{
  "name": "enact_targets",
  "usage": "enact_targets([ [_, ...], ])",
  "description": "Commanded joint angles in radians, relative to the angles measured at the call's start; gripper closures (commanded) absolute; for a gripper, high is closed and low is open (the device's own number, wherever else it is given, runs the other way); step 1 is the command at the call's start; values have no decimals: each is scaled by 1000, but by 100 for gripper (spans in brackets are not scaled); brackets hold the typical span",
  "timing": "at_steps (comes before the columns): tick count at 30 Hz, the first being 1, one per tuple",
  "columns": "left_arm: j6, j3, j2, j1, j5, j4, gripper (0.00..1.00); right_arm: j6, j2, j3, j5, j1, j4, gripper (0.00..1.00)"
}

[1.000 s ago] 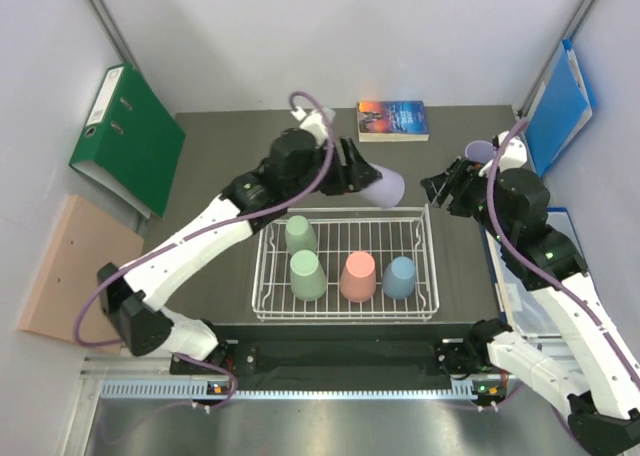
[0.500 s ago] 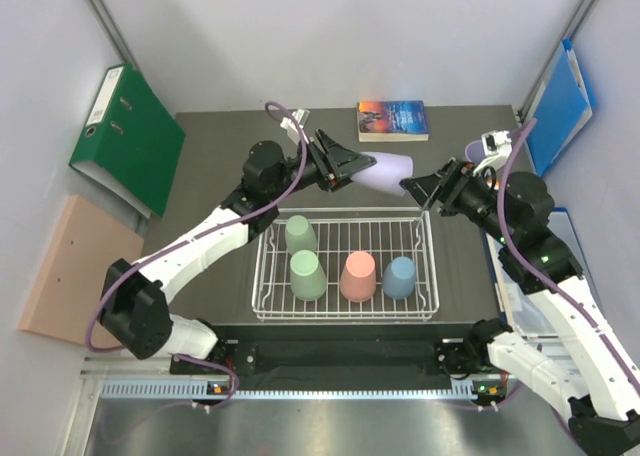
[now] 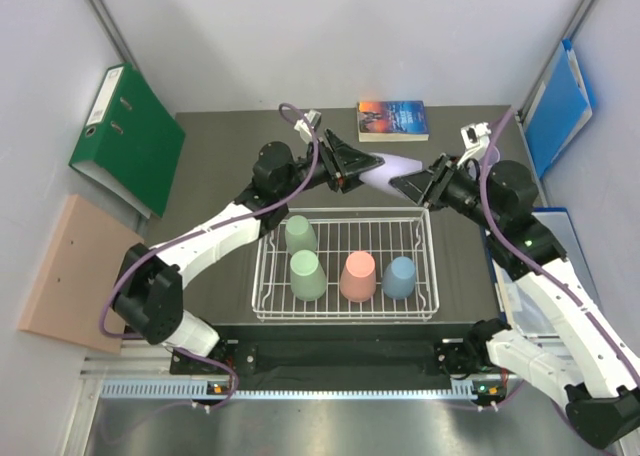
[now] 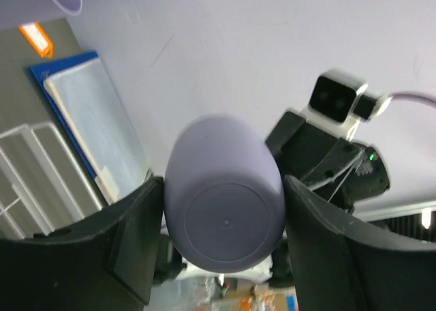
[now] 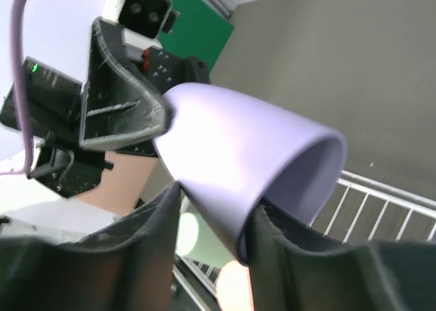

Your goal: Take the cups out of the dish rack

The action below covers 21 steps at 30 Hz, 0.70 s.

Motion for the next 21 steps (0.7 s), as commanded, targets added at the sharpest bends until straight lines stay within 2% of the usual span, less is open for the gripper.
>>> enact_targets([
  [1,-13,27,6,-14,62,91,100,1,10,10,6,9,84,78],
  [2,-4,37,11,-12,69,80,100,1,8,10,10,9,80,91],
  [3,8,45,14,-12,70,54,95,-5,7,15,19,9,73,97],
  [5,71,86,17,-5,72,-47,45,-45,11,65,81,9,-8,100],
  [6,102,109,12,3,63,-100,28,-66,14,90,150,9,-43,100],
  [7,190,138,9,12,40,-271,19,-86,16,113,180,7,-75,100],
  [8,238,205,5,35,-20,-355,3,-127,27,168,212,7,-133,100],
  [10,347,267,0,63,-84,-505,1,-161,43,231,322,2,-205,100],
  [11,370,316,-2,90,-127,-635,1,-190,78,300,370,-1,-280,100],
  [13,406,349,-3,113,-233,-740,1,-209,132,377,526,-1,-357,100],
  [14,407,359,-11,124,-276,-821,1,-218,221,476,580,-2,-476,100],
  [15,404,360,-15,124,-352,-849,1,-214,279,538,679,-5,-533,100],
  [18,357,324,-32,124,-404,-918,1,-153,528,778,802,-24,-760,100],
  [21,321,277,-46,124,-411,-966,1,-103,721,972,782,-53,-856,100],
])
